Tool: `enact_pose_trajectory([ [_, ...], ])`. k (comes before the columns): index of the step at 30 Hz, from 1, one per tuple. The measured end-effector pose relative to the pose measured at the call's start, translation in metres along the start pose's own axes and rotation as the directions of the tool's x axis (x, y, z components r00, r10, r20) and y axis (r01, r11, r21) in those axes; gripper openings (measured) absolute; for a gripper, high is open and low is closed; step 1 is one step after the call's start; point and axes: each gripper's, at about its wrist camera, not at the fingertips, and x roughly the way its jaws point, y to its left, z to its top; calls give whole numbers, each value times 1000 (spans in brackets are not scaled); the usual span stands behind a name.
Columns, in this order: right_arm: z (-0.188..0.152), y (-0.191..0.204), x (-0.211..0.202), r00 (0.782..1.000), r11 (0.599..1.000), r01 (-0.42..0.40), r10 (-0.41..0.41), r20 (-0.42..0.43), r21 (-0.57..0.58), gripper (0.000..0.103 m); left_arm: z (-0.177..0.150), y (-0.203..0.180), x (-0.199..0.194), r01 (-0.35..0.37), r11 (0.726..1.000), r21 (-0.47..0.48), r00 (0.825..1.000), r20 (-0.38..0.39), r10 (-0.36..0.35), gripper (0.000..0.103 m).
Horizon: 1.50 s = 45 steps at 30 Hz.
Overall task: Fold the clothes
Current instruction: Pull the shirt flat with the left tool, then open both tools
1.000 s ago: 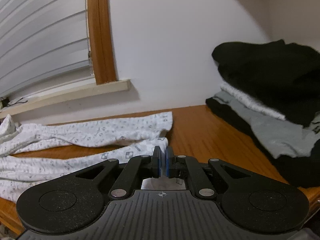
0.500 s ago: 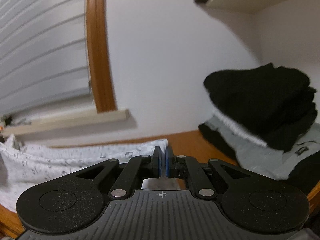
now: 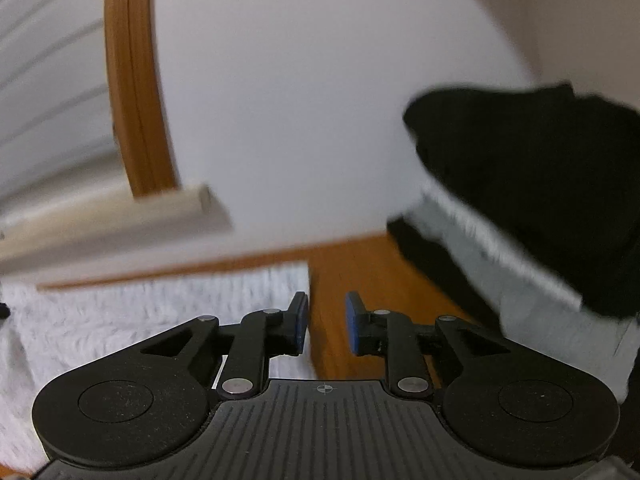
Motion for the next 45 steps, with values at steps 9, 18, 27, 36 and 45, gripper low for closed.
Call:
enact_pose_trajectory([
  [9,-54,-14,-14,992,1000,-13,16,-122,25,40,-14,5,21,-7,1000,-9,999,-49,7,4],
  [18,-66,-3,-13,984,992,-111,118,-130,58,40,-19,0,28,-17,1000,17,998,-67,18,4],
  [27,-34,-31,-70,998,999,22,-24,-61,-41,3,-1,-12,2,55,998,0,998,-7,-55,4],
  [36,-28,-48,-74,984,987,124,-136,-115,-104,17,11,-51,22,43,996,84,999,-31,-40,9],
  [45,-29,38,-46,999,979,-26,16,-52,-200,42,-12,1,-48,-29,999,38,1000,-8,30,28],
])
